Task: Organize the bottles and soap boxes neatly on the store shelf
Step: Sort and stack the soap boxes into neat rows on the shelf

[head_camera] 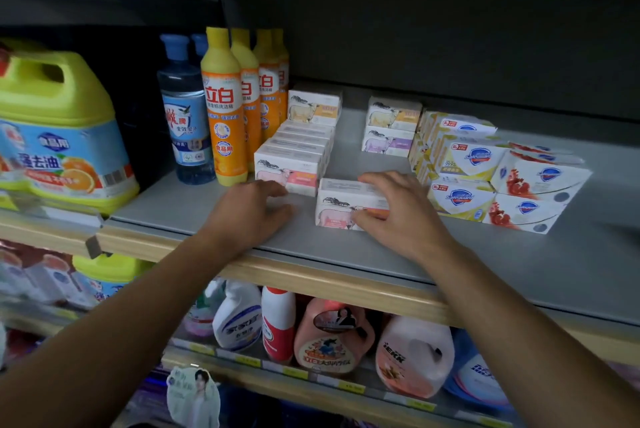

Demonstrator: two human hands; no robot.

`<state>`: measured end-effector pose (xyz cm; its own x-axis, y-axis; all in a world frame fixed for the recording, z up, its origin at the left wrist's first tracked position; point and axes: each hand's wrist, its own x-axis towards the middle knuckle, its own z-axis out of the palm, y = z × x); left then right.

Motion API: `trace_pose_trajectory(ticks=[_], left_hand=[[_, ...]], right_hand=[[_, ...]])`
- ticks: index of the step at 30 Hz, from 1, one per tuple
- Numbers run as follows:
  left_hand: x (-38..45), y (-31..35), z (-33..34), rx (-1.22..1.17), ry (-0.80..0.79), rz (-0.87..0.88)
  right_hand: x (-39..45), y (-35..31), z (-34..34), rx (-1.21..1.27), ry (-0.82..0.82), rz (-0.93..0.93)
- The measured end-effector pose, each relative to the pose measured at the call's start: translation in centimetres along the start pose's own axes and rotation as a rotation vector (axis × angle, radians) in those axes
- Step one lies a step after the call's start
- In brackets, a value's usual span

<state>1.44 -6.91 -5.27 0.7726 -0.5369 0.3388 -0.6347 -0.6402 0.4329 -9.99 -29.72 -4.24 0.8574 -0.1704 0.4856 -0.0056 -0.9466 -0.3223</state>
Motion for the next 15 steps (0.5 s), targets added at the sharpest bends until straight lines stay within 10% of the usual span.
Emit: trace_pose_trajectory(ticks=[6,15], left_hand=[[-0.1,-2.2,-0.6,0.186,-0.051,0.036],[0.4,-3.2,0.4,0.248,-0.109,0.015]], right_hand=[[2.4,-0.7,-0.9,-0.046,-0.153,0.009],[10.8,-2.5,-1.9,0.004,0.206,0.021]])
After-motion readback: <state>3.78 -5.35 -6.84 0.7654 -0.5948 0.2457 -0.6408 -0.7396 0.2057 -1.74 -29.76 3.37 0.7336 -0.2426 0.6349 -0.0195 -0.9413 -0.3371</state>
